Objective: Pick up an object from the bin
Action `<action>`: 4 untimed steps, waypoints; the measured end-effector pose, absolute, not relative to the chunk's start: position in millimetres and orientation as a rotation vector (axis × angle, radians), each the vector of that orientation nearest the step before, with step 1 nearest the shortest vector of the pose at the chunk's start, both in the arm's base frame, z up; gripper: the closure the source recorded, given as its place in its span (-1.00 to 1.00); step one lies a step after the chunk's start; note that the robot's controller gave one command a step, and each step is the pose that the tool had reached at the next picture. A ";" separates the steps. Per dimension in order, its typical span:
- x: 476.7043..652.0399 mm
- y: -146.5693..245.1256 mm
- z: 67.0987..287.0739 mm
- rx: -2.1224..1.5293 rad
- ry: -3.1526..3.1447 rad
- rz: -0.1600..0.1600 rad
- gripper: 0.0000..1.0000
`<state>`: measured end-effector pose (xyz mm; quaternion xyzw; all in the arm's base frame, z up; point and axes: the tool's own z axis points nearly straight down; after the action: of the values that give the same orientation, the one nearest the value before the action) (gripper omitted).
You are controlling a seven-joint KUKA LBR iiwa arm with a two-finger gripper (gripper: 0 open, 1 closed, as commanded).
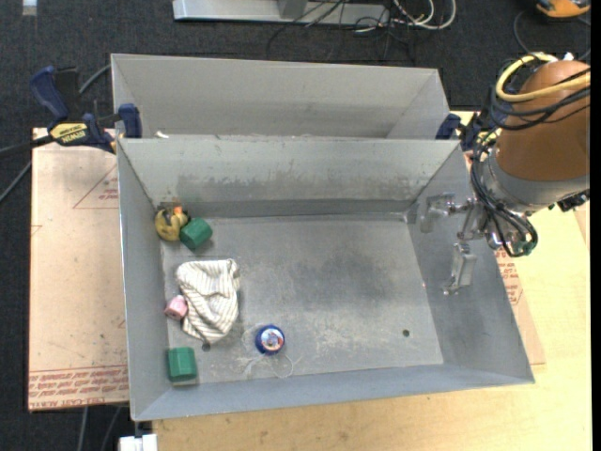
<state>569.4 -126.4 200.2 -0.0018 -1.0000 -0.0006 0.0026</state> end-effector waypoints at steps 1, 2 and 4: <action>570.8 -125.5 205.1 0.001 -3.144 0.000 -1.00; 608.7 -52.4 156.9 -0.169 -3.136 -0.004 -1.00; 631.4 -3.4 141.0 -0.133 -3.146 -0.011 -1.00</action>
Offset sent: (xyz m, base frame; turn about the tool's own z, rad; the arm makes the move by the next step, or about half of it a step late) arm 0.0380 0.0724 -0.0430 0.1077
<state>631.4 -3.4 141.0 -0.0421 -0.9991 -0.0036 -0.0034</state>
